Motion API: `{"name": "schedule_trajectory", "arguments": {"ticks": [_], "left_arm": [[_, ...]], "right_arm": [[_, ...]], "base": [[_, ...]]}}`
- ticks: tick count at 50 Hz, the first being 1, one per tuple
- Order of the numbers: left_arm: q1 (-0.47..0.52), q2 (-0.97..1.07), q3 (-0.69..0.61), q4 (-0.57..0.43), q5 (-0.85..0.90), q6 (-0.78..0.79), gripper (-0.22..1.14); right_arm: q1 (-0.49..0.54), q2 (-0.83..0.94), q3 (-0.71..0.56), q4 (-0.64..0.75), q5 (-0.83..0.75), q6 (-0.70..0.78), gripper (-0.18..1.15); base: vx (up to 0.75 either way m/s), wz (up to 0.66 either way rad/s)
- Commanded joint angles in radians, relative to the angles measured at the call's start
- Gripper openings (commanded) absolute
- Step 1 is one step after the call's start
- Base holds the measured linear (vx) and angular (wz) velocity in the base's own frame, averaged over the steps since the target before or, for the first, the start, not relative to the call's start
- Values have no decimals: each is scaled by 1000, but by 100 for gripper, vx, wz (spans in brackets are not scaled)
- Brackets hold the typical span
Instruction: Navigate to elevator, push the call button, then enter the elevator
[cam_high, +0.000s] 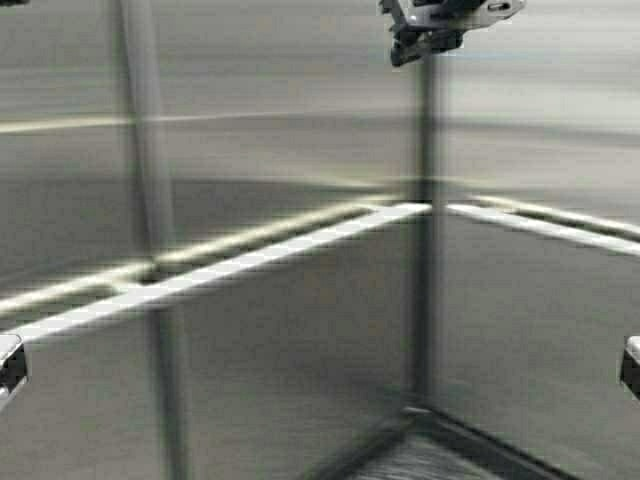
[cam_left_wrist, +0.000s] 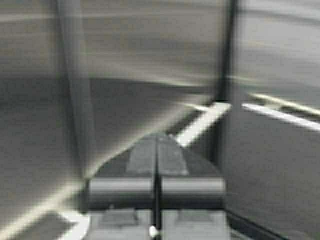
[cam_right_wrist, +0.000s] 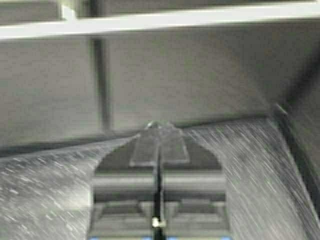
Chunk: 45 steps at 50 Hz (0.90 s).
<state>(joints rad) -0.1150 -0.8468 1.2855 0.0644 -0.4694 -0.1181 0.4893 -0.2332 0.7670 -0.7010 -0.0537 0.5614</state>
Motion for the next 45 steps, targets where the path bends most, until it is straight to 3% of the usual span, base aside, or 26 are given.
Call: {"name": "schedule_trajectory", "arguments": {"ticks": [1, 45], "left_arm": [[-2, 18, -31, 0, -9, 2, 2], [-2, -15, -11, 0, -9, -25, 2]], "right_arm": [[3, -28, -21, 2, -9, 0, 6], [17, -25, -3, 2, -18, 3, 6]], "base": [[12, 58], [8, 61]]}}
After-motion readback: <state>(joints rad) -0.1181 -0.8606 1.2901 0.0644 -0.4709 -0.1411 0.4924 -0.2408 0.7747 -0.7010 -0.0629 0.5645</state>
